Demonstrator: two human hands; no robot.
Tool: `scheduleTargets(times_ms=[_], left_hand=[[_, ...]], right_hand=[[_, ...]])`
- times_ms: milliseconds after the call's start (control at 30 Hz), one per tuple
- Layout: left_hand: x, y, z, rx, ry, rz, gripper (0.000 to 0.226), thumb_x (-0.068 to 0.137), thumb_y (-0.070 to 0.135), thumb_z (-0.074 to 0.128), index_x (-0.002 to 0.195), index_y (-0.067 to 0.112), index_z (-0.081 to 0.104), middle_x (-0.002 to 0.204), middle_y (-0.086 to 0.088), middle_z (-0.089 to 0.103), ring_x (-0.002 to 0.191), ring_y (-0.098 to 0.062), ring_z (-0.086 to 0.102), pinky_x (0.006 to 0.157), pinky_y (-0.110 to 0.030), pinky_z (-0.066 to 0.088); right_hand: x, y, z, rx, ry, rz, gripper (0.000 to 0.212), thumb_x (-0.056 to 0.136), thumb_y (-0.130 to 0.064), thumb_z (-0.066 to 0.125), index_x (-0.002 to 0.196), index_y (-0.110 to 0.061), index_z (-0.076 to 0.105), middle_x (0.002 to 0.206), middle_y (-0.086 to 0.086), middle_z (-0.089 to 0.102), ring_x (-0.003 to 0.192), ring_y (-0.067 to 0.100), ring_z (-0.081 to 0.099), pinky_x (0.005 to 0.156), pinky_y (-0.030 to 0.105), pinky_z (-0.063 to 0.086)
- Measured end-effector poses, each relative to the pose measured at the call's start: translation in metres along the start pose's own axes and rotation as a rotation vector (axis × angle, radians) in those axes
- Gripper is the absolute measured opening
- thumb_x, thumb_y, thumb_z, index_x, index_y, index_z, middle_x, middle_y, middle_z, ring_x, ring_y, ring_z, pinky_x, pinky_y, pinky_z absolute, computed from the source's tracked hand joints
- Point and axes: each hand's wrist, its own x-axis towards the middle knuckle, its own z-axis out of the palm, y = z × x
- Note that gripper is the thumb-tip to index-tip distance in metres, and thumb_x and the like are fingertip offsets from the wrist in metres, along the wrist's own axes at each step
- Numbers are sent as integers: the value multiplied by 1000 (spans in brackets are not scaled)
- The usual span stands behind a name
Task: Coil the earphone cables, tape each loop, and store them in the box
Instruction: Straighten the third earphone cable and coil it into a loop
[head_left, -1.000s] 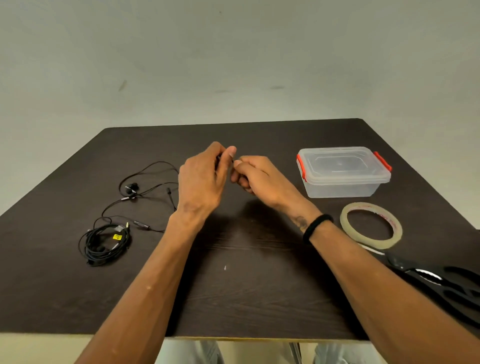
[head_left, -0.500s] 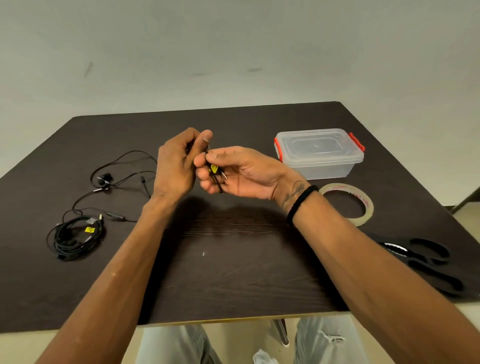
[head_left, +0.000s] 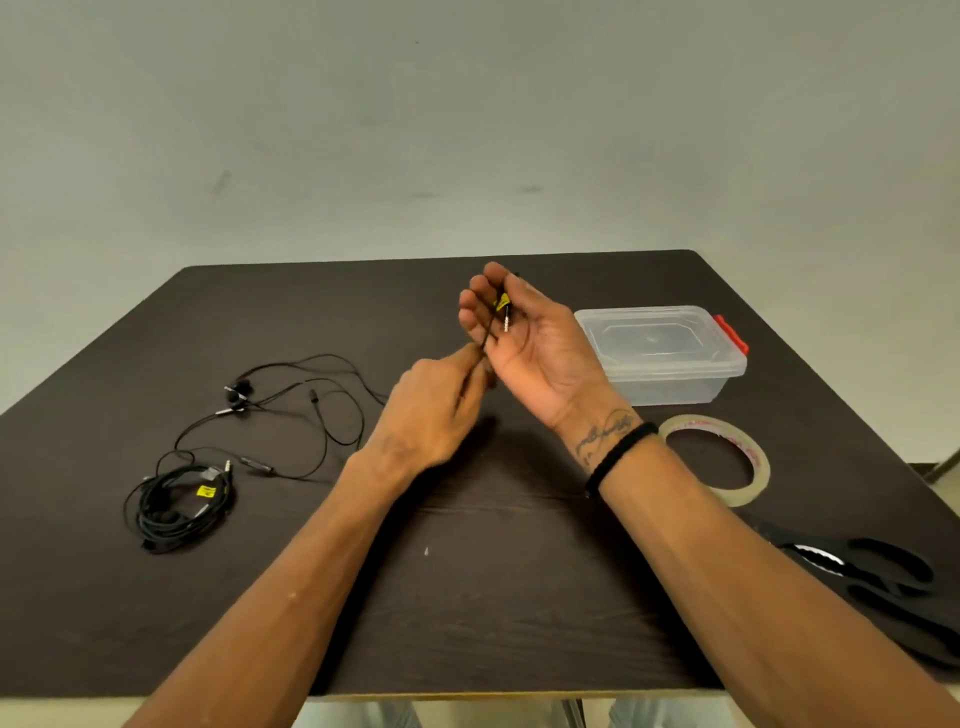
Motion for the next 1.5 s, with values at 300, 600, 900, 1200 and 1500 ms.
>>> scheduleTargets(times_ms=[300,600,900,1200,1500], left_hand=[[1,4,-19,133,175,113,31,106,46,40,87,26,55,59,10,54,54,-17,52,56,-38,46],[2,-3,-34,111,391,36,37,108,53,40,89,23,52,62,13,58,55,-9,53,56,-34,46],[5,-6,-31,-90,436,-51,38,112,44,35,85,21,48,57,5,50,50,-18,51,50,-35,41],[9,3,-21,-666,124,-170,43,111,40,37,99,10,65,71,4,62,59,-8,56,49,-18,42],[3,3,-6,-196,83,-138,38,109,45,38,79,35,58,64,11,62,60,-7,60,63,-36,49]], right_hand=[[1,9,-11,-932,137,-240,33,112,-17,43,99,-7,71,85,3,71,81,12,69,77,27,56],[-9,20,-1,-938,-105,25,38,99,-16,36,76,-3,63,66,13,55,64,24,52,65,40,44],[-12,7,13,-501,-165,218,32,105,-19,38,81,-9,58,68,6,45,61,17,43,63,31,39],[-12,0,15,-291,-154,228,42,107,-29,43,67,-15,50,57,2,45,51,16,43,55,30,40],[-11,-7,22,-1,-103,9,33,108,-24,47,96,-8,73,97,10,76,95,23,75,87,34,62]])
